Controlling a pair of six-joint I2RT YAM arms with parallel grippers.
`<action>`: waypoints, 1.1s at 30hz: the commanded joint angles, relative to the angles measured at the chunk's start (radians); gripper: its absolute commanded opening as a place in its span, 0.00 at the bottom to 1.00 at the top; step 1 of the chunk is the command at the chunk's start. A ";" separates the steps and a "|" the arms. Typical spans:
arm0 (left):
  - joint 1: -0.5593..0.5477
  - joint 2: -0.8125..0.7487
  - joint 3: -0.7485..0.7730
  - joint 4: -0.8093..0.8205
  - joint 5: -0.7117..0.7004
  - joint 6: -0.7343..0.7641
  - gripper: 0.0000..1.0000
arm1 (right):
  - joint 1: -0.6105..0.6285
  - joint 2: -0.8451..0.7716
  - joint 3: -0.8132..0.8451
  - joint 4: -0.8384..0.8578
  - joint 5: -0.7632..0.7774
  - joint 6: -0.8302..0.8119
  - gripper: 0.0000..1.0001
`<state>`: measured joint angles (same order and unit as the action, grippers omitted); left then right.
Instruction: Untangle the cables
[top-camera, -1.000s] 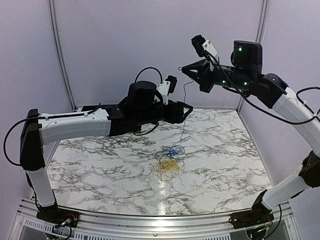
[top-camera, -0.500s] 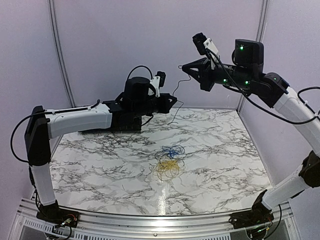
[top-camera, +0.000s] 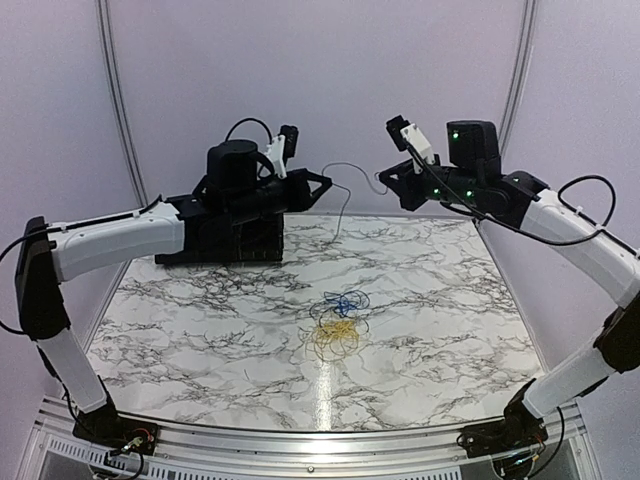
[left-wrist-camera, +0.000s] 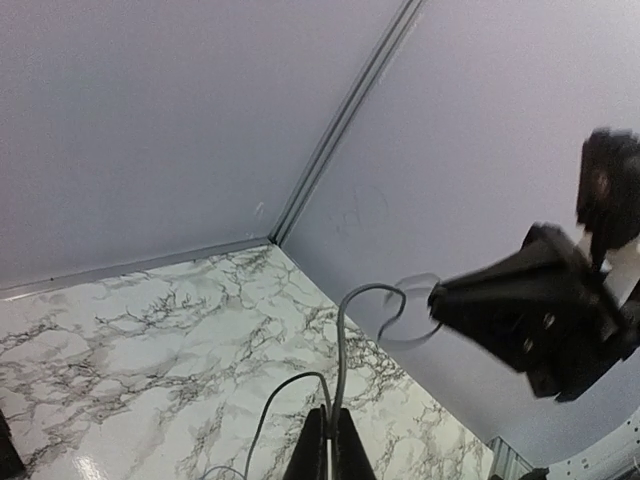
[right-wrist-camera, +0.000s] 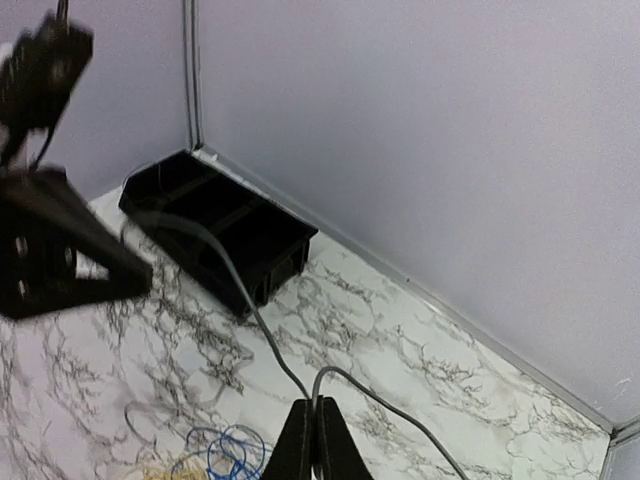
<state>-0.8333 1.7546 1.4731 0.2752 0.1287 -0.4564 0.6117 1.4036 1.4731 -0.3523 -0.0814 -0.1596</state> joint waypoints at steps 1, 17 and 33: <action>0.085 -0.099 -0.018 0.044 0.018 -0.073 0.00 | -0.001 0.044 -0.012 0.017 -0.195 0.071 0.13; 0.410 -0.194 -0.091 -0.068 0.026 -0.045 0.00 | -0.001 0.078 -0.084 0.011 -0.339 0.052 0.38; 0.597 -0.185 -0.148 -0.339 -0.284 0.086 0.00 | -0.002 -0.054 -0.224 -0.017 -0.270 -0.034 0.39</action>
<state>-0.2722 1.5990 1.3373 -0.0124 -0.0761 -0.4129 0.6083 1.3914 1.2808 -0.3637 -0.3832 -0.1619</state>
